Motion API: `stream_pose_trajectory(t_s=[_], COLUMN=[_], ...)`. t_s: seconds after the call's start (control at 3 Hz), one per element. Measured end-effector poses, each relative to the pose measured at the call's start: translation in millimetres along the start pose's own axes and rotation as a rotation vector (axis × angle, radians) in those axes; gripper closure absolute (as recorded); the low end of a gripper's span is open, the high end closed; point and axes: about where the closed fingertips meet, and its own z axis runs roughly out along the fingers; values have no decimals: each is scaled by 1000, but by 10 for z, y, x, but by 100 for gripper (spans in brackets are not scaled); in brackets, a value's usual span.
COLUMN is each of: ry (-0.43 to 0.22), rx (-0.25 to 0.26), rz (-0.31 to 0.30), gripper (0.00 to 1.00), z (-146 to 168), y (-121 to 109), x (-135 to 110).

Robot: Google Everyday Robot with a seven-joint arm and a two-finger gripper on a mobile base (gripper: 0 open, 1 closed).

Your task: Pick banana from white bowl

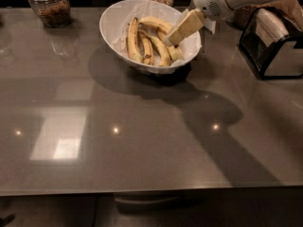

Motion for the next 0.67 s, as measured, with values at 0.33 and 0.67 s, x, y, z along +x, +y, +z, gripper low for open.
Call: stream_pose_trajectory(t_s=[0.33,0.67], ry=[-33,-49], rx=[-3,0], rz=[11,18], gripper=[12,30], z=[351,604], y=[-236,-427], x=[-38,-39])
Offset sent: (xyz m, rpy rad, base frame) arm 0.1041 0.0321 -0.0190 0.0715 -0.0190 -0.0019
